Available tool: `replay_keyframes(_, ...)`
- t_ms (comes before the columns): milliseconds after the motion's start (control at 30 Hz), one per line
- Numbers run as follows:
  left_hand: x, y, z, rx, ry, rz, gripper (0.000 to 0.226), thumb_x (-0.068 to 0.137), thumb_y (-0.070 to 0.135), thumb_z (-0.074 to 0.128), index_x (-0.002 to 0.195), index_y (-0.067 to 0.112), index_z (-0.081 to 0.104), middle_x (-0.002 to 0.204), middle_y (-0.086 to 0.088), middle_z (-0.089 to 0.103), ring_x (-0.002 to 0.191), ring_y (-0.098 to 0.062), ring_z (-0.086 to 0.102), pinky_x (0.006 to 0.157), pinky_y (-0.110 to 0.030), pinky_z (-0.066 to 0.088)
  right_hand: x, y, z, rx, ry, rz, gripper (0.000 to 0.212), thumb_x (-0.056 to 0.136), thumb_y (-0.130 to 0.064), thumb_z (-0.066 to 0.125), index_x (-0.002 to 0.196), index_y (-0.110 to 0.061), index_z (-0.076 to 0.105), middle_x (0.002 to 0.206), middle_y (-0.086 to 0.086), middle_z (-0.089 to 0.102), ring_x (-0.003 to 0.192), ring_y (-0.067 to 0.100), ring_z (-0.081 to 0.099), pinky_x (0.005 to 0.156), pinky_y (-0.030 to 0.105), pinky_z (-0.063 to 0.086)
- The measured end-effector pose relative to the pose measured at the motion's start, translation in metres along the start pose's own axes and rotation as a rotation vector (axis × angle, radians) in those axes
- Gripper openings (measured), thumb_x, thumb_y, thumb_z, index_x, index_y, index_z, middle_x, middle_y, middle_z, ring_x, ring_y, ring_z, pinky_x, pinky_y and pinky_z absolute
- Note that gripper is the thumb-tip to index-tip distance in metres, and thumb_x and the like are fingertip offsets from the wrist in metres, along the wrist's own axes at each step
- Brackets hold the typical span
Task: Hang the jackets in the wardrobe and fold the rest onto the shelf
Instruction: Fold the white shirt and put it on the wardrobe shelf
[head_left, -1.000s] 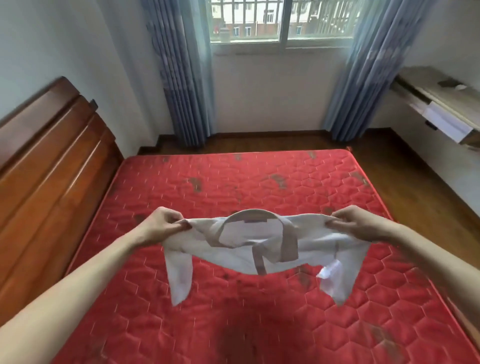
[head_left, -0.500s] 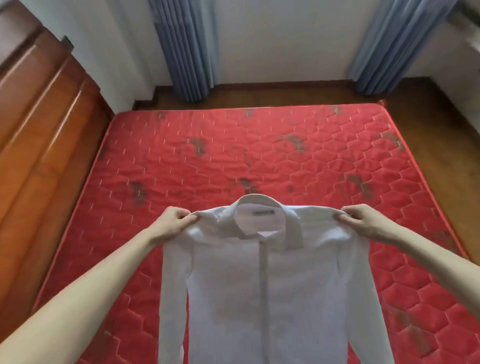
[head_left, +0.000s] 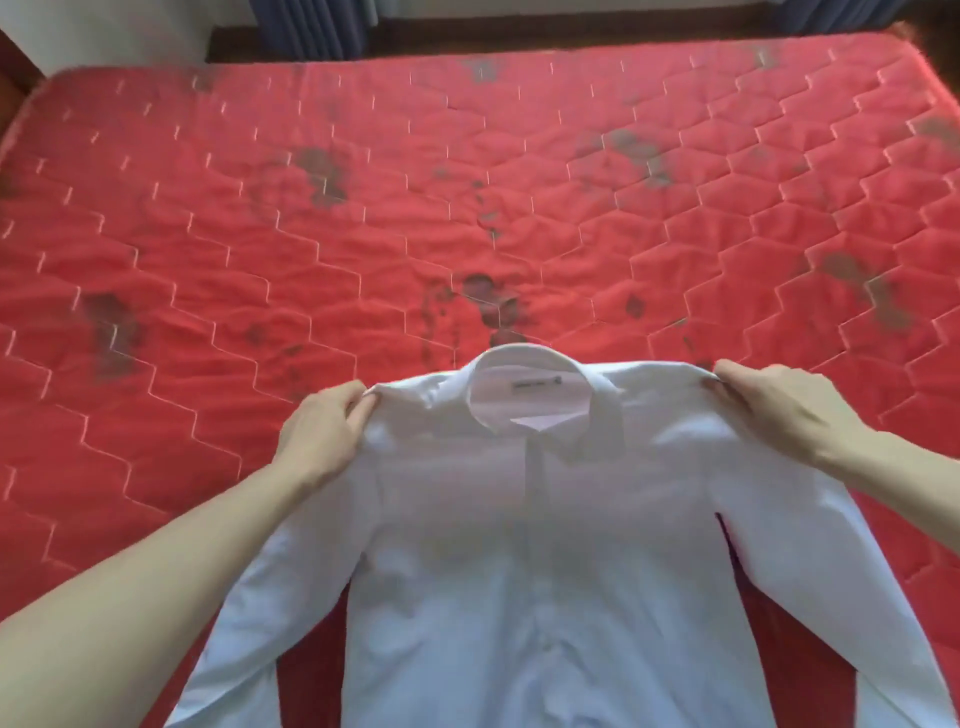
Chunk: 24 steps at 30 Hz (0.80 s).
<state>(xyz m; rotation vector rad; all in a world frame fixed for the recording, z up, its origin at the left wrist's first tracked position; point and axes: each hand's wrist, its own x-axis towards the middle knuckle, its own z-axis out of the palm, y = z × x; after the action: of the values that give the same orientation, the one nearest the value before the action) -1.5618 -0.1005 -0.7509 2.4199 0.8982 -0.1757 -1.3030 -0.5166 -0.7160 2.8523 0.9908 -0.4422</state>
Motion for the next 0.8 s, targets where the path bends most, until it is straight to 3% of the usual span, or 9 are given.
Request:
replay_keyframes(133,0.062,0.004,0.023,0.099,0.033,-0.036,0.035,0.107,0.038,0.045,0.081,0.017,0.053,0.094,-0.011,0.069,0.097,-0.039,0.063,0.077,-0.045,0.046,0.062,-0.001,0.021,-0.081,0.051,0.007,0.035,0.108,-0.043,0.042,0.092,-0.016,0.057,0.077,0.011,0.062,0.083,0.040,0.065,0.061,0.040,0.039)
replay_keyframes(233,0.102,0.013,0.040,0.145,0.048,-0.087,0.031,0.106,0.038,0.048,0.088,0.017,0.063,0.107,-0.018,0.071,0.107,-0.043,0.064,0.085,-0.044,0.045,0.115,-0.001,0.026,-0.103,-0.017,0.006,0.023,0.107,-0.028,0.050,0.093,-0.016,0.064,0.071,-0.002,0.048,0.093,0.036,0.055,0.072,0.042,0.044)
replay_keyframes(333,0.135,0.021,0.057,0.134,0.134,-0.103,0.031,0.107,0.033,0.050,0.099,0.011,0.070,0.111,-0.024,0.070,0.111,-0.045,0.062,0.092,-0.045,0.043,0.159,0.001,0.033,-0.177,-0.002,0.030,0.021,0.106,-0.020,0.050,0.089,-0.020,0.063,0.094,0.019,0.068,0.099,0.038,0.054,0.076,0.039,0.032)
replay_keyframes(400,0.153,0.019,0.064,0.191,0.181,-0.086,0.033,0.106,0.032,0.050,0.101,0.009,0.072,0.111,-0.025,0.071,0.112,-0.045,0.062,0.097,-0.047,0.041,0.179,0.000,0.041,-0.228,0.055,0.049,0.027,0.107,-0.023,0.046,0.094,-0.016,0.068,0.106,0.024,0.071,0.104,0.040,0.059,0.077,0.038,0.027)
replay_keyframes(500,0.168,0.012,0.070,0.291,0.243,-0.038,0.034,0.106,0.036,0.052,0.106,0.010,0.074,0.113,-0.021,0.071,0.115,-0.041,0.060,0.101,-0.047,0.036,0.194,-0.002,0.054,-0.322,0.090,0.068,0.035,0.108,-0.025,0.042,0.102,-0.008,0.072,0.108,0.023,0.072,0.104,0.041,0.064,0.083,0.042,0.033)
replay_keyframes(567,0.167,0.006,0.073,0.339,0.308,-0.020,0.032,0.106,0.035,0.051,0.114,0.009,0.069,0.122,-0.021,0.064,0.121,-0.040,0.053,0.102,-0.049,0.035,0.197,-0.009,0.062,-0.261,0.124,0.098,0.032,0.106,-0.026,0.044,0.108,-0.005,0.069,0.112,0.025,0.069,0.107,0.043,0.062,0.091,0.045,0.038)
replay_keyframes(667,0.149,0.005,0.081,0.412,0.387,0.110,0.033,0.103,0.031,0.047,0.126,0.009,0.058,0.131,-0.019,0.053,0.124,-0.038,0.047,0.104,-0.051,0.034,0.182,-0.022,0.074,-0.079,0.193,0.235,0.039,0.103,-0.031,0.052,0.130,-0.003,0.055,0.130,0.027,0.057,0.122,0.044,0.053,0.100,0.052,0.037)
replay_keyframes(800,0.101,0.021,0.104,0.389,0.211,0.381,0.045,0.105,0.026,0.046,0.145,0.005,0.051,0.151,-0.020,0.048,0.141,-0.038,0.042,0.118,-0.049,0.028,0.115,-0.045,0.101,0.215,0.343,0.240,0.050,0.106,-0.023,0.048,0.152,-0.007,0.041,0.158,0.017,0.039,0.150,0.035,0.032,0.116,0.053,0.029)
